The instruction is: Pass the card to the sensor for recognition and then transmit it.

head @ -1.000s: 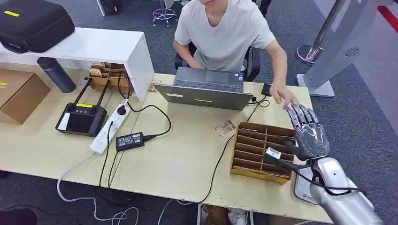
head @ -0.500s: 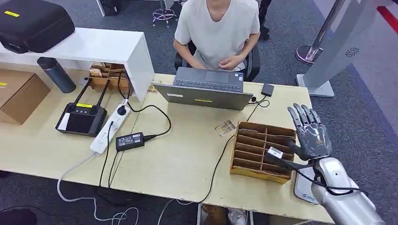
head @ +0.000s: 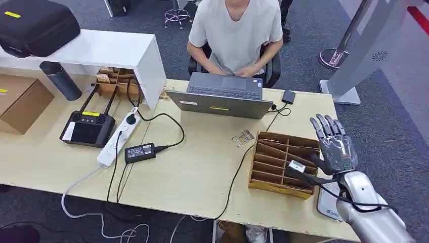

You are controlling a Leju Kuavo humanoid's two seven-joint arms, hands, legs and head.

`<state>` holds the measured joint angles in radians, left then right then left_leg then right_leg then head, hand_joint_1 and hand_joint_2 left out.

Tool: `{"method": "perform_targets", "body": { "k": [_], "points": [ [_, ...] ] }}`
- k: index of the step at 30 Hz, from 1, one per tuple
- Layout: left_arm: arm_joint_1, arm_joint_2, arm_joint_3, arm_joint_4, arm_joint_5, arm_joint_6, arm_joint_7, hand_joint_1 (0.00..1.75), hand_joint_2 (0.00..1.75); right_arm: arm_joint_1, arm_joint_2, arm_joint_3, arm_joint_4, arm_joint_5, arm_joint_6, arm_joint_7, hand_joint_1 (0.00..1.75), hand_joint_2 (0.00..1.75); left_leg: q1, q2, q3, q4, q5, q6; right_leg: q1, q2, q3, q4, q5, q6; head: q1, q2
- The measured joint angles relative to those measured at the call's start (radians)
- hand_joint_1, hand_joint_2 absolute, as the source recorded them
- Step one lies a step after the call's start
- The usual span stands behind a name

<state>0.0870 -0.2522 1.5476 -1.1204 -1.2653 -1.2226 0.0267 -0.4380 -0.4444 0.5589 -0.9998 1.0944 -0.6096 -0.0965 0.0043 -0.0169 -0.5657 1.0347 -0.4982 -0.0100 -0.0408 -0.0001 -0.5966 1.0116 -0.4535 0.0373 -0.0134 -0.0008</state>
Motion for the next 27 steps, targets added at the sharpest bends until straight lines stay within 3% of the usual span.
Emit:
{"method": "perform_targets", "body": {
  "k": [27],
  "points": [
    [0.001,0.000,0.000,-0.003,0.009,0.002,0.003,0.00,1.75,0.020,-0.006,-0.022,-0.006,-0.022,0.000,-0.017,1.75,1.75,0.000,0.000,-0.002,0.000,-0.001,0.001,0.000,0.000,-0.001,0.000,-0.001,0.001,0.000,0.000]
  ]
}}
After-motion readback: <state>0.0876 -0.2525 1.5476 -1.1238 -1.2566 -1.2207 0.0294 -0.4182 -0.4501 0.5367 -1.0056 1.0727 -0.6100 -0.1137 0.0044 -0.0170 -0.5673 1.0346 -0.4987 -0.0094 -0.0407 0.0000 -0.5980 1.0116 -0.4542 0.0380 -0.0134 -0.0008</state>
